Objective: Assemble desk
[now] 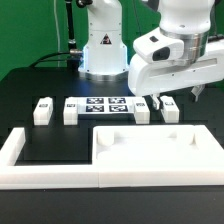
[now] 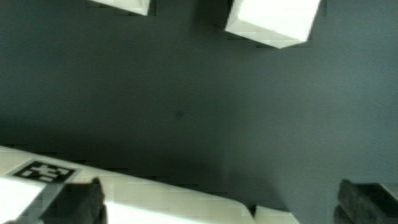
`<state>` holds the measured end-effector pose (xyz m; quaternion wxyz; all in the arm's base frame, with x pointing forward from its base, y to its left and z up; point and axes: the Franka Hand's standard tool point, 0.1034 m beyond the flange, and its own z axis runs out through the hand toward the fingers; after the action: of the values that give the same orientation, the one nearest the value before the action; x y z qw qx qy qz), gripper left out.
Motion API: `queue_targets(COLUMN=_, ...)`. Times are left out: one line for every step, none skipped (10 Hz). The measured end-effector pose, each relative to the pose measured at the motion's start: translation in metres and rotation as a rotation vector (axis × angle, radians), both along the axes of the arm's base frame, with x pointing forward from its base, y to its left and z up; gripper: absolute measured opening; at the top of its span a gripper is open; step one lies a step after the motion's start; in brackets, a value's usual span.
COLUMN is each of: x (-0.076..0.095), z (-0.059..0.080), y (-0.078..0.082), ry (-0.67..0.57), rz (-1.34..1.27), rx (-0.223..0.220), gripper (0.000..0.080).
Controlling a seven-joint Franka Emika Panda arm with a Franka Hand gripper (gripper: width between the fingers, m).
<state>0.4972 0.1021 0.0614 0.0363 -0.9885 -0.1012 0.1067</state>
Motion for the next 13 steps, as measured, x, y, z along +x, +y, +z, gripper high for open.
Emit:
queue_targets(x=-0.014, z=-0.005, y=0.0, ry=0.102, rz=-0.06, rx=0.002, gripper=0.0649)
queue_targets(x=-0.02, z=-0.003, y=0.002, ry=0.242, rz=-0.081, rx=-0.017, gripper=0.0649)
queue_targets(x=-0.013, z=-0.004, y=0.006, ry=0.32, rz=-0.098, rx=-0.025, gripper=0.0649)
queue_targets(x=-0.009, z=-0.008, y=0.008, ry=0.356, rz=-0.127, rx=-0.038, gripper=0.0649)
queue_targets(x=-0.014, z=-0.009, y=0.008, ry=0.411, rz=-0.121, rx=-0.044, gripper=0.0649)
queue_targets(x=-0.016, z=-0.009, y=0.008, ry=0.466, rz=-0.112, rx=-0.047, gripper=0.0649)
queue_targets(x=-0.02, z=-0.009, y=0.007, ry=0.544, rz=-0.102, rx=-0.054, gripper=0.0649)
queue_targets(x=-0.024, z=-0.012, y=0.009, ry=0.611, rz=-0.13, rx=-0.074, gripper=0.0649)
queue_targets(x=-0.032, z=-0.018, y=0.011, ry=0.661, rz=-0.194, rx=-0.104, gripper=0.0649)
queue_targets(x=-0.035, z=-0.021, y=0.011, ry=0.673, rz=-0.213, rx=-0.118, gripper=0.0649)
queue_targets(x=-0.034, z=-0.022, y=0.011, ry=0.667, rz=-0.205, rx=-0.111, gripper=0.0649)
queue_targets(x=-0.034, z=-0.022, y=0.012, ry=0.667, rz=-0.204, rx=-0.111, gripper=0.0649)
queue_targets(x=-0.034, z=-0.022, y=0.012, ry=0.667, rz=-0.203, rx=-0.11, gripper=0.0649)
